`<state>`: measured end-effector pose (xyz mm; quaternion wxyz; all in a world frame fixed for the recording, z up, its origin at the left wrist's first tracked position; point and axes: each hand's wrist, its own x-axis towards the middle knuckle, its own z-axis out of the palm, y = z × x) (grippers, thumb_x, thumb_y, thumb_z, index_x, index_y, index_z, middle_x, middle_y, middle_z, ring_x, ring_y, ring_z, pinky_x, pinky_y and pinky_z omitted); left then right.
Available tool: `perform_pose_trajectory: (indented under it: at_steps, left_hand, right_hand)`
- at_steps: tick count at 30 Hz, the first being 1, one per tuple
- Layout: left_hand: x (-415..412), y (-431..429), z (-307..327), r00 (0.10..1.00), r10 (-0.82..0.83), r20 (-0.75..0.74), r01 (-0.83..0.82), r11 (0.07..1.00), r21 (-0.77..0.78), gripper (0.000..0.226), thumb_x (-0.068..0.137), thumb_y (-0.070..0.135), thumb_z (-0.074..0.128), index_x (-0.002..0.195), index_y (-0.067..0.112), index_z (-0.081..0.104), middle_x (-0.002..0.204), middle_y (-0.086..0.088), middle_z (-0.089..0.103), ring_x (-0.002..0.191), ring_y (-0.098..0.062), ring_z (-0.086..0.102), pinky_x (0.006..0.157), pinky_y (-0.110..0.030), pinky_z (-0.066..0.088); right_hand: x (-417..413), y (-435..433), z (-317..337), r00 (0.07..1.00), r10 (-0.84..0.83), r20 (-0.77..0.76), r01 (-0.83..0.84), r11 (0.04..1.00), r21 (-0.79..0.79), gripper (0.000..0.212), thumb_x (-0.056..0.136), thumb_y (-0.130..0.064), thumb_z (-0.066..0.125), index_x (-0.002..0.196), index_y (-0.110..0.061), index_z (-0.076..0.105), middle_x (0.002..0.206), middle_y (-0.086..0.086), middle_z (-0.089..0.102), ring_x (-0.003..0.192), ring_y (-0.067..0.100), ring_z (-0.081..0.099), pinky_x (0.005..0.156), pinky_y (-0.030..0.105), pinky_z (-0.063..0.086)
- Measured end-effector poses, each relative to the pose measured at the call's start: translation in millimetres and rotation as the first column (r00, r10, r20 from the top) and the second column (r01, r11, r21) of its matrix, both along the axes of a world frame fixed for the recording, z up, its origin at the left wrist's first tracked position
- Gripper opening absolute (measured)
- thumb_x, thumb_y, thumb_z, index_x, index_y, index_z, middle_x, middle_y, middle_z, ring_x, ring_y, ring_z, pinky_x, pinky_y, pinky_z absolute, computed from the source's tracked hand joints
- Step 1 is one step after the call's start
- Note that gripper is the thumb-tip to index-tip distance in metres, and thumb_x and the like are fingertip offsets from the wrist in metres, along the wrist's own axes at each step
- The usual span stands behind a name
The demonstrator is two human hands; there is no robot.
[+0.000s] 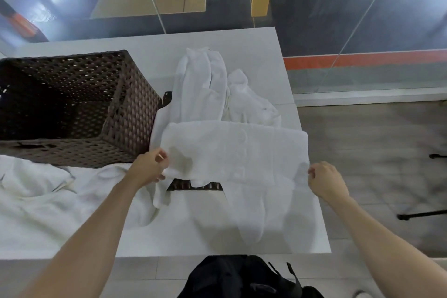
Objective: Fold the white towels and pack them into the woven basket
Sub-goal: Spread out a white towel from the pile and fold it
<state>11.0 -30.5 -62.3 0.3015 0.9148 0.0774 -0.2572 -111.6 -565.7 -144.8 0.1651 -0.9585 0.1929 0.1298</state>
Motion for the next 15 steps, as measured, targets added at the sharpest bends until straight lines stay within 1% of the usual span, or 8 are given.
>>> perform_pose_trajectory:
  at_steps: [1,2,5,7,8,10,13,15]
  left_hand:
    - [8.2,-4.9,3.9,1.0,-0.002,0.005,0.002,0.996,0.085,0.022,0.102,0.051,0.059,0.112,0.031,0.062,0.11,0.001,0.072,0.08,-0.026,0.079,0.081,-0.051,0.065]
    - [20.1,-5.7,1.6,0.999,-0.032,0.011,0.029,0.98,0.197,0.035,0.104,0.058,0.05,0.122,0.029,0.057,0.117,-0.001,0.069,0.089,-0.029,0.077,0.087,-0.052,0.063]
    - [60.9,-10.5,-11.3,0.982,-0.181,-0.054,0.186,0.876,0.446,0.066,0.105,0.065,0.021,0.155,0.029,0.044,0.149,-0.01,0.049,0.134,-0.036,0.05,0.106,-0.055,0.05]
    - [88.9,-21.6,-18.6,0.999,0.038,-0.007,-0.034,0.948,0.317,0.095,0.094,0.082,0.018,0.155,0.017,0.051,0.152,-0.016,0.053,0.135,-0.04,0.053,0.109,-0.057,0.049]
    - [103.2,-26.1,-23.3,0.983,0.186,0.011,-0.183,0.958,0.219,0.1,0.094,0.086,0.025,0.151,0.009,0.057,0.149,-0.019,0.058,0.132,-0.04,0.058,0.109,-0.054,0.049]
    - [129.2,-34.5,-30.6,0.924,0.365,-0.114,-0.356,0.93,0.092,0.096,0.095,0.083,0.042,0.146,0.004,0.062,0.145,-0.021,0.062,0.128,-0.04,0.062,0.111,-0.048,0.048]
    - [159.5,-28.7,-53.3,0.828,0.442,-0.345,-0.482,0.876,-0.034,0.091,0.066,0.086,0.065,0.125,0.018,0.076,0.123,-0.013,0.073,0.108,-0.036,0.072,0.104,-0.048,0.056]
    - [177.4,-6.8,-101.9,0.821,0.41,-0.397,-0.467,0.882,-0.055,0.086,0.052,0.074,0.08,0.116,0.016,0.079,0.109,-0.013,0.078,0.096,-0.034,0.078,0.094,-0.048,0.063]
  right_hand:
    - [11.0,6.7,6.2,0.997,-0.035,0.07,0.036,0.999,-0.01,0.02,0.093,-0.016,0.058,0.106,-0.013,0.073,0.108,0.009,0.065,0.104,0.037,0.061,0.086,0.045,0.054]
    - [23.9,13.8,12.5,0.992,-0.047,0.118,0.048,0.999,-0.01,0.022,0.094,-0.014,0.059,0.113,-0.009,0.071,0.112,0.012,0.066,0.107,0.038,0.06,0.087,0.046,0.054]
    - [67.5,33.9,27.3,0.986,0.011,0.167,-0.015,1.0,0.02,0.036,0.096,-0.015,0.061,0.131,-0.007,0.064,0.126,0.013,0.065,0.119,0.038,0.058,0.094,0.051,0.053]
    - [97.0,46.3,32.2,0.983,0.093,0.156,-0.101,0.994,0.043,0.047,0.095,-0.012,0.06,0.141,-0.009,0.057,0.137,0.012,0.062,0.13,0.037,0.054,0.103,0.052,0.049]
    - [110.8,52.6,34.3,0.982,0.134,0.136,-0.143,0.988,0.057,0.052,0.093,-0.01,0.06,0.145,-0.01,0.054,0.141,0.011,0.061,0.135,0.036,0.051,0.107,0.052,0.045]
    - [135.8,64.2,35.6,0.978,0.188,0.086,-0.196,0.976,0.092,0.061,0.092,-0.006,0.057,0.152,-0.013,0.048,0.148,0.009,0.057,0.143,0.032,0.046,0.116,0.048,0.037]
    - [164.5,75.4,29.0,0.972,0.232,-0.023,-0.227,0.964,0.138,0.066,0.092,-0.01,0.054,0.156,-0.014,0.042,0.152,0.009,0.054,0.146,0.029,0.044,0.123,0.045,0.031]
    - [176.0,79.7,21.3,0.96,0.252,-0.117,-0.234,0.96,0.154,0.063,0.092,-0.013,0.052,0.155,-0.015,0.044,0.15,0.007,0.056,0.142,0.03,0.046,0.121,0.045,0.032]
